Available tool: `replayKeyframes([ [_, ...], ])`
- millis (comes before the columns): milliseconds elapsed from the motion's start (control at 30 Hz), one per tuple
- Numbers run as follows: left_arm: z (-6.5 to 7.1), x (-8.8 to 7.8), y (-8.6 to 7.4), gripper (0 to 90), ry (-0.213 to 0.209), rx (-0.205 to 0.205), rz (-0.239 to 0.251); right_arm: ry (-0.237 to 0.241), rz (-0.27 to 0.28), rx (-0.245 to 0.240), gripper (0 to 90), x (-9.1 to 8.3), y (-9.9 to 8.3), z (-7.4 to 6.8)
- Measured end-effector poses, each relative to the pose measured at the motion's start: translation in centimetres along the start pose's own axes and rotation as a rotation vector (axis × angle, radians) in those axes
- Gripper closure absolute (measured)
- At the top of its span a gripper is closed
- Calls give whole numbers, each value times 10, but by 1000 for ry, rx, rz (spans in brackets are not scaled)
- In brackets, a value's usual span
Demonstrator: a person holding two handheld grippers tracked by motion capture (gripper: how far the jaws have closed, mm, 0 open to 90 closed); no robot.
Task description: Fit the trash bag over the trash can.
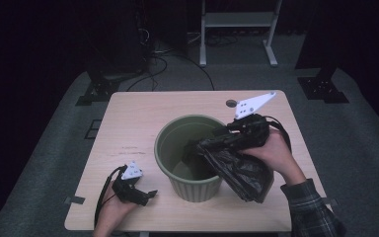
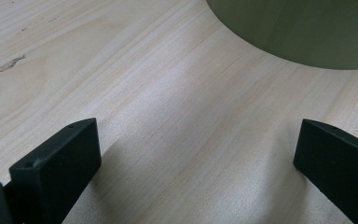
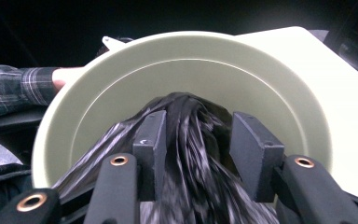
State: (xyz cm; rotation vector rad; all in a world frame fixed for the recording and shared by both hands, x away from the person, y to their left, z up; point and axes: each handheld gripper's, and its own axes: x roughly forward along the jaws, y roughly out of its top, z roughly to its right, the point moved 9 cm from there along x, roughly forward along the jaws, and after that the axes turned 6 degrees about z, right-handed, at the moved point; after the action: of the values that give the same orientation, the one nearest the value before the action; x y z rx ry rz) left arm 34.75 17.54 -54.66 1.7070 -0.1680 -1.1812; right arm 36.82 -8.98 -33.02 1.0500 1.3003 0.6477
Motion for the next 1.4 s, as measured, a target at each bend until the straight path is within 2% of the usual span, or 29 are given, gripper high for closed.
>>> replayKeyframes([
  [200,0,0,0,0,1,0,0,-18,13,8,546,-24,-9,1],
  [333,0,0,0,0,2,0,0,-12,22,20,521,-28,-20,0],
  [400,0,0,0,0,2,-1,0,-14,22,18,555,-26,-23,0],
  [433,0,0,0,0,2,0,0,-22,15,13,584,-24,-24,0],
  [500,0,0,0,0,2,0,0,-16,-1,0,741,-19,-26,1],
  [533,0,0,0,0,2,-1,0,-17,0,-7,771,-17,-25,1],
  [567,0,0,0,0,2,0,0,-20,-1,-15,840,-15,-25,2],
  [667,0,0,0,0,2,0,0,-14,0,-22,874,-6,-18,5],
  [933,0,0,0,0,2,0,0,6,-64,-97,870,39,4,-1],
  [1033,0,0,0,0,2,0,0,3,-97,-123,780,52,7,-4],
  [1067,0,0,0,0,2,0,0,6,-87,-124,742,53,8,-5],
  [1167,0,0,0,0,2,0,0,7,-43,-98,698,42,11,-5],
  [1333,0,0,0,0,2,0,0,-36,29,-58,636,4,11,2],
  [1400,0,0,0,0,2,-1,0,-39,55,-35,594,-12,7,4],
])
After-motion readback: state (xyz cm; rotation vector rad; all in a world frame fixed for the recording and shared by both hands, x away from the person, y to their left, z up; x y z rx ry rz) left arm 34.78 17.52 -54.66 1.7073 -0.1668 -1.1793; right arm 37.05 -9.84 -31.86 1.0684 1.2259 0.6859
